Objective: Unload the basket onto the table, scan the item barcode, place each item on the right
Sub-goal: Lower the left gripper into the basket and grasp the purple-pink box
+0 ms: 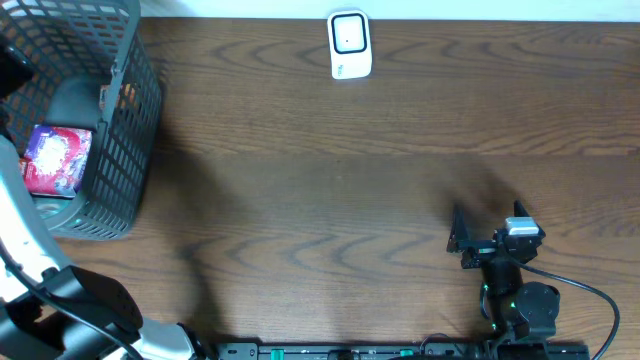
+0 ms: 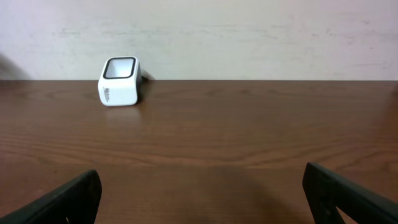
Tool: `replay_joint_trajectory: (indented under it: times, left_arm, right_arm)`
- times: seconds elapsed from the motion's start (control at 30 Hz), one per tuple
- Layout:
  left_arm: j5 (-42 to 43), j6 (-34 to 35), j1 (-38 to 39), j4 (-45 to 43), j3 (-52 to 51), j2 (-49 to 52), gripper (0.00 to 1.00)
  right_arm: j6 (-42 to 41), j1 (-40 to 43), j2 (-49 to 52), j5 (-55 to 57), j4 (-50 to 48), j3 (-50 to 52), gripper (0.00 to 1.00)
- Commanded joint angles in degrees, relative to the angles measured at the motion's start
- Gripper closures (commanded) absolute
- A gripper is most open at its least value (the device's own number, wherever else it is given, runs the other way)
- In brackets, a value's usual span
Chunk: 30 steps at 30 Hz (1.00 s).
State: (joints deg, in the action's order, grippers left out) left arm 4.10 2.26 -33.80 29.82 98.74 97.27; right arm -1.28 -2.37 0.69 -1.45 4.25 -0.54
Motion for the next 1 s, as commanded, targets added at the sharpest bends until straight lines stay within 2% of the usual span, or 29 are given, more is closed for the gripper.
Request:
replay_joint_trajectory:
  times: [0.0,0.23,0.47,0.8,0.97]
  left_arm:
    - [-0.3,-4.3,0.0,0.5,0.8,0.9,0.02]
    - [-0.3,-12.4,0.0,0.8,-0.2,1.0,0.02]
    - [-3.5,-14.0,0.0,1.5,-2.1,2.3,0.02]
    - [-3.0,-23.2,0.0,1.8,-6.6,4.7,0.04]
    - [-3.1,-23.7,0.0,0.7,-9.6,6.9,0.04]
  right_arm:
    - [-0.8,0.0,-0.3,0.5,0.1,0.2,0.01]
    - [-0.8,0.0,-0.3,0.5,0.1,0.2,0.01]
    - [-0.8,0.0,-0.3,0.5,0.1,0.2,0.01]
    - [-0.8,0.0,-0.3,0.5,0.1,0.2,0.01]
    - [-0.8,0.0,-0.3,0.5,0.1,0.2,0.01]
